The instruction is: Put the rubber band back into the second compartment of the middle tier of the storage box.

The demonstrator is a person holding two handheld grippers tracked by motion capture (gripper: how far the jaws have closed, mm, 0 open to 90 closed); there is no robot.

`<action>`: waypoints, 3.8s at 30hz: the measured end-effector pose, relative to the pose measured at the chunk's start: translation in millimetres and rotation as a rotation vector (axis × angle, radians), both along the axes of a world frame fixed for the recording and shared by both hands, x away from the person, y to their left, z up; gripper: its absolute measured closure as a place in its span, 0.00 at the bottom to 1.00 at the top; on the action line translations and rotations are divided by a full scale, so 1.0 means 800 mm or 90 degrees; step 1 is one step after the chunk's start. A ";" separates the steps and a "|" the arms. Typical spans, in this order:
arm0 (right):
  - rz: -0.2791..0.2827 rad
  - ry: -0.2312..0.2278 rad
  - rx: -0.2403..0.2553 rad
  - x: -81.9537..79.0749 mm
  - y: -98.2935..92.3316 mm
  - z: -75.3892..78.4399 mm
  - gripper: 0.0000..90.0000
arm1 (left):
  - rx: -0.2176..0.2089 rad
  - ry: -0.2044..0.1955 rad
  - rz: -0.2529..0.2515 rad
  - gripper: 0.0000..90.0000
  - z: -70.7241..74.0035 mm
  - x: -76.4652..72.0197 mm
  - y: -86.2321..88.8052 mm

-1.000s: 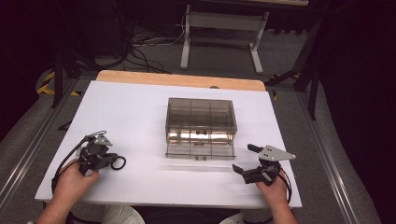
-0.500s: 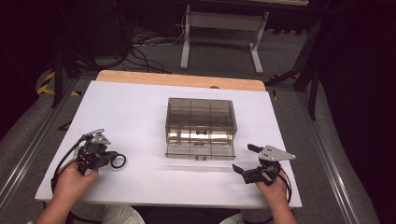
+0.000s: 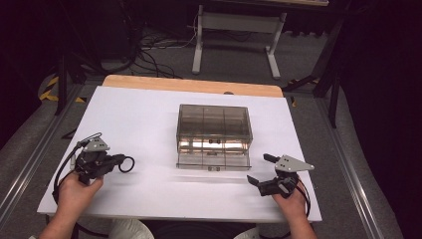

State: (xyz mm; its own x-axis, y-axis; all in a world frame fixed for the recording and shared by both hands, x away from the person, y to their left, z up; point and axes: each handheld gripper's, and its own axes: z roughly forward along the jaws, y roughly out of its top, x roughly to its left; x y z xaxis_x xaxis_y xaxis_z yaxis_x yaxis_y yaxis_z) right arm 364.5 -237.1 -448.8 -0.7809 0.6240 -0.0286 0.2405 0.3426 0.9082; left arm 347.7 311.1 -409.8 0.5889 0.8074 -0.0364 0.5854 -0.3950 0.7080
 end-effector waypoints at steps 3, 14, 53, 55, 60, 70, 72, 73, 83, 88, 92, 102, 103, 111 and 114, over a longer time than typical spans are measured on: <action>-0.001 0.000 0.000 0.000 0.000 0.000 0.01 | -0.004 -0.003 -0.005 0.96 0.001 -0.001 0.000; -0.001 -0.002 -0.001 0.000 0.000 0.000 0.01 | -0.042 -0.015 -0.015 0.96 0.010 -0.002 -0.004; 0.001 0.000 -0.012 -0.001 0.002 -0.001 0.01 | -0.127 -0.041 -0.187 0.96 0.058 0.045 -0.131; 0.002 -0.001 -0.011 -0.001 0.002 -0.001 0.01 | -0.127 -0.042 -0.195 0.96 0.059 0.046 -0.139; 0.003 -0.001 -0.011 -0.001 0.002 -0.001 0.01 | -0.128 -0.043 -0.207 0.96 0.058 0.049 -0.156; 0.003 -0.001 -0.012 -0.001 0.003 -0.001 0.01 | -0.123 -0.048 -0.226 0.96 0.058 0.055 -0.185; 0.003 -0.001 -0.012 -0.001 0.003 -0.001 0.01 | -0.123 -0.048 -0.230 0.96 0.057 0.057 -0.190; 0.003 -0.001 -0.012 -0.001 0.003 -0.001 0.01 | -0.121 -0.048 -0.232 0.96 0.056 0.057 -0.193; 0.005 -0.001 -0.011 -0.002 0.003 -0.001 0.01 | -0.122 -0.050 -0.243 0.96 0.053 0.060 -0.221; 0.005 -0.001 -0.011 -0.002 0.002 -0.001 0.01 | -0.116 -0.043 -0.237 0.96 0.047 0.064 -0.230; 0.002 -0.003 -0.011 -0.002 0.002 -0.001 0.01 | -0.119 -0.047 -0.239 0.96 0.043 0.068 -0.234; -0.001 -0.005 -0.020 -0.002 0.004 -0.002 0.01 | -0.122 -0.047 -0.227 0.96 0.034 0.072 -0.250; -0.001 -0.004 -0.020 -0.002 0.004 -0.002 0.01 | -0.121 -0.049 -0.223 0.96 0.033 0.072 -0.252; 0.001 -0.004 -0.021 -0.003 0.004 -0.002 0.01 | -0.125 -0.036 -0.196 0.96 0.028 0.070 -0.259; 0.001 -0.004 -0.021 -0.003 0.004 -0.002 0.01 | -0.118 -0.042 -0.199 0.96 0.026 0.070 -0.261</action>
State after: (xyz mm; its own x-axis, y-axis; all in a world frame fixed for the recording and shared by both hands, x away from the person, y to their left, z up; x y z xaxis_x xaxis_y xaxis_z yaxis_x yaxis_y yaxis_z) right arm 362.4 -233.7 -450.3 -0.7814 0.6217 -0.0539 0.2344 0.3725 0.8980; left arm 403.7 102.6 -388.8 0.8117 0.5717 -0.1193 0.4079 -0.4087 0.8165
